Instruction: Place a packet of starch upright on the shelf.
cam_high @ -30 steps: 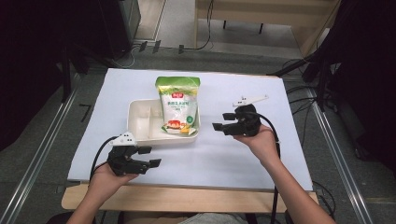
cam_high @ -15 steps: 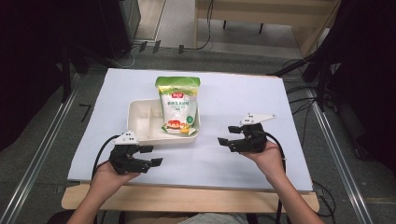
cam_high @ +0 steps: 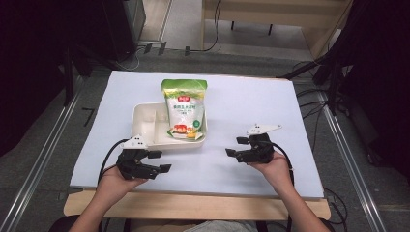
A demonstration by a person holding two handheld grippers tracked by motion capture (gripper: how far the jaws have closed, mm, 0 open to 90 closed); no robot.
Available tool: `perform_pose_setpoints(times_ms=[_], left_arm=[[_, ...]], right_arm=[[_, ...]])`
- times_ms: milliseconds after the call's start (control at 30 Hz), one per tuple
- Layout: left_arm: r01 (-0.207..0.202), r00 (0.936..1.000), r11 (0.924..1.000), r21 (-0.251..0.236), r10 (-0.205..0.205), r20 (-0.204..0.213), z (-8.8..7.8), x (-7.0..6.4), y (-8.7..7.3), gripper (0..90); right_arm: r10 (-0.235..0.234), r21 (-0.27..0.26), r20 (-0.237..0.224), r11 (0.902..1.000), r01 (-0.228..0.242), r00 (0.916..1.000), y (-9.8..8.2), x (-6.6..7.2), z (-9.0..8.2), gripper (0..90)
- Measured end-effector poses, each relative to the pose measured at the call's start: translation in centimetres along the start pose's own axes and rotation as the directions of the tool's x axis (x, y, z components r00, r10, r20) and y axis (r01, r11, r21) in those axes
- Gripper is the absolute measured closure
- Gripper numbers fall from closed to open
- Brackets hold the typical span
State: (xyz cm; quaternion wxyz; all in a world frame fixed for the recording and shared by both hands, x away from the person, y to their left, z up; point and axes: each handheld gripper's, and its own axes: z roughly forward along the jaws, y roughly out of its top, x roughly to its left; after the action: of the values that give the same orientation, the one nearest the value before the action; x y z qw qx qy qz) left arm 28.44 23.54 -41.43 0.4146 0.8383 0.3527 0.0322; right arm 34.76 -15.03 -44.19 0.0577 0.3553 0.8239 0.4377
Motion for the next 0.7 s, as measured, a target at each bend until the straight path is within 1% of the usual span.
perform_pose_setpoints(times_ms=[67,100,267,367,700], left_arm=[[0.002,1.0,1.0,0.005,-0.002,0.0,0.03,0.04,-0.04,33.7],[0.003,1.0,1.0,0.007,-0.003,-0.007,0.02,0.07,-0.05,33.7],[0.016,0.9999,0.9999,0.001,-0.016,-0.005,0.04,0.16,-0.08,33.5],[0.009,0.9999,0.9999,0.01,-0.009,-0.005,0.05,0.13,-0.05,33.5],[0.007,1.0,0.9999,0.014,-0.007,-0.006,0.07,0.15,-0.05,33.5]], right_arm=[[0.009,0.0,0.0,1.0,-0.009,1.0,-0.01,-0.04,-0.01,32.1],[0.008,-0.001,0.001,1.0,-0.008,1.0,-0.02,-0.12,-0.02,32.1],[0.018,0.006,0.004,0.9998,-0.018,0.9998,-0.15,-0.43,-0.03,32.1],[0.022,0.006,0.008,0.9997,-0.022,0.9997,-0.18,-0.48,-0.08,32.1],[0.024,0.01,0.007,0.9997,-0.024,0.9997,-0.23,-0.58,-0.09,32.1]])
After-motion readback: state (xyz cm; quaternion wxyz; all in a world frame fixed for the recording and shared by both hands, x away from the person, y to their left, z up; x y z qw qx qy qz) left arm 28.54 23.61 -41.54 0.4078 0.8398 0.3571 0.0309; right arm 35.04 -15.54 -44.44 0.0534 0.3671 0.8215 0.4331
